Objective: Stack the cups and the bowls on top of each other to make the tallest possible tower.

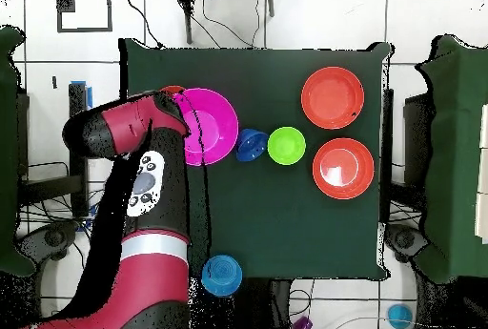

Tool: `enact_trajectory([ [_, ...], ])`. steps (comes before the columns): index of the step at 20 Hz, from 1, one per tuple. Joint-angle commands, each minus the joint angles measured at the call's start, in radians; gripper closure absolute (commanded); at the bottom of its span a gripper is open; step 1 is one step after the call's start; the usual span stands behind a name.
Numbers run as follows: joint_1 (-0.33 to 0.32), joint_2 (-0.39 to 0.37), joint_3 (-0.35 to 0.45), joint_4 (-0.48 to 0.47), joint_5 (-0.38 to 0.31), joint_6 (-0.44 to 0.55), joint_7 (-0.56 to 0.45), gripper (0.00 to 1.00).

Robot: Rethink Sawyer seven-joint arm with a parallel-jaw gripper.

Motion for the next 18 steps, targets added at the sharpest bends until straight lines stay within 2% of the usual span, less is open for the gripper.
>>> enact_trajectory([
  [1, 0.024, 0.013, 0.067, 0.068, -0.022, -0.045, 0.028, 1.0],
  [5, 0.023, 0.013, 0.066, 0.055, -0.029, -0.029, 0.003, 1.0],
  [8, 0.021, 0.035, 0.068, -0.023, -0.016, 0.046, -0.008, 1.0],
  [14, 0.022, 0.107, 0.051, -0.195, 0.014, 0.162, 0.039, 1.0],
  [18, 0.017, 0.12, 0.05, -0.249, 0.021, 0.219, 0.028, 1.0],
])
